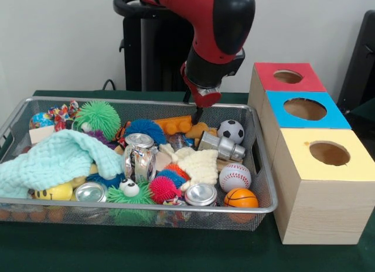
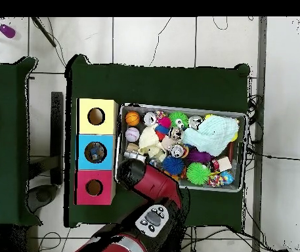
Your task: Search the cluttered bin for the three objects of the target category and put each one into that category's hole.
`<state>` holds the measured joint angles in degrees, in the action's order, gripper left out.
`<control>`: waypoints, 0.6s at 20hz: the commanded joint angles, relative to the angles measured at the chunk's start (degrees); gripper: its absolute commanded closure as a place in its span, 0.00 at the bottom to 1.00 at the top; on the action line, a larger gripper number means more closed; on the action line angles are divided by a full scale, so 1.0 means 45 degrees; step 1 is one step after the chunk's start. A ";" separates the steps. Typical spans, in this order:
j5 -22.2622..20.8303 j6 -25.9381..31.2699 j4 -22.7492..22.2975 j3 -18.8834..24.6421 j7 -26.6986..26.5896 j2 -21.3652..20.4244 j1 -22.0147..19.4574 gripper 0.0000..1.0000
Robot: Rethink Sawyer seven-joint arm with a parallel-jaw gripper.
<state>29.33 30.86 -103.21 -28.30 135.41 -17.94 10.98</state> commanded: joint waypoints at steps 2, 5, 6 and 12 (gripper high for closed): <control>0.0085 0.2010 0.1932 0.0213 0.2909 0.0133 -0.0144 0.00; 0.0081 0.2140 0.2091 0.0075 0.2921 0.0123 -0.0062 0.00; 0.0085 0.2125 0.2127 0.0032 0.2915 0.0124 -0.0040 0.00; -0.0039 0.3065 0.2617 -0.0335 0.3065 0.0100 0.0122 0.00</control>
<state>29.30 37.54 -98.72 -31.79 135.41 -17.93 11.28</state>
